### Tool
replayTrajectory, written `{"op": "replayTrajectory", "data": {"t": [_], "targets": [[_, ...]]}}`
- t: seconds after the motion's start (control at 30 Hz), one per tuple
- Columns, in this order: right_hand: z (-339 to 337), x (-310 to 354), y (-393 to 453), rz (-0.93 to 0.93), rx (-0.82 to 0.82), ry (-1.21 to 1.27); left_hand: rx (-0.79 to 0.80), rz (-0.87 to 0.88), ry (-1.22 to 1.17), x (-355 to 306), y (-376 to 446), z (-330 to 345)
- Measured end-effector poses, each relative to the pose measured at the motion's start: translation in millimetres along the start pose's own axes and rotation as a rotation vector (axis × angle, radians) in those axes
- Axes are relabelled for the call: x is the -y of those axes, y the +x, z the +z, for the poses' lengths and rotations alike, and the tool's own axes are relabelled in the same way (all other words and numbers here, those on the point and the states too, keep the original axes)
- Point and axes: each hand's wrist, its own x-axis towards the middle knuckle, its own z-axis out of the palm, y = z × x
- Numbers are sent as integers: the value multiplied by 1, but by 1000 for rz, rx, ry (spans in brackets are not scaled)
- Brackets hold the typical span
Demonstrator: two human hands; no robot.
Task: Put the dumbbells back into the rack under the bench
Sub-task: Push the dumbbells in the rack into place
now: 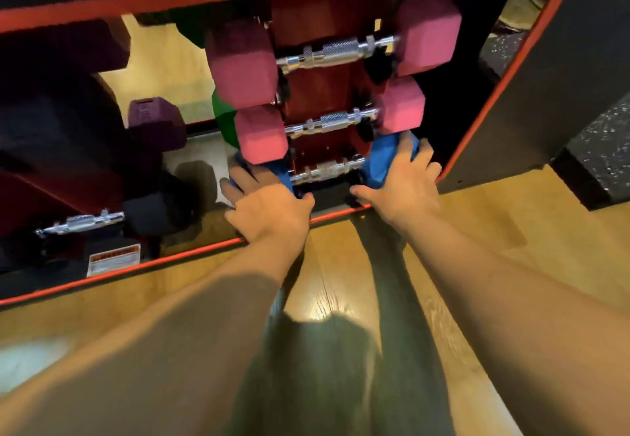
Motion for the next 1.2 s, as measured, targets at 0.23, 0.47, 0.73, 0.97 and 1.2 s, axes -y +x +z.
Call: {"op": "replayTrajectory", "data": {"t": [0.23, 0.47, 0.73, 0.97, 1.2], "targets": [[17, 8, 9, 35, -62, 100, -1, -88, 55, -11, 10, 9], [20, 5, 11, 1, -108, 69, -21, -28, 126, -7, 10, 11], [21, -3, 15, -21, -106, 104, -95, 10, 58, -7, 10, 15], [22, 0, 15, -6, -121, 146, -74, 46, 41, 3, 12, 13], [23, 2, 15, -10, -116, 140, -76, 40, 73, 5, 13, 12]]}}
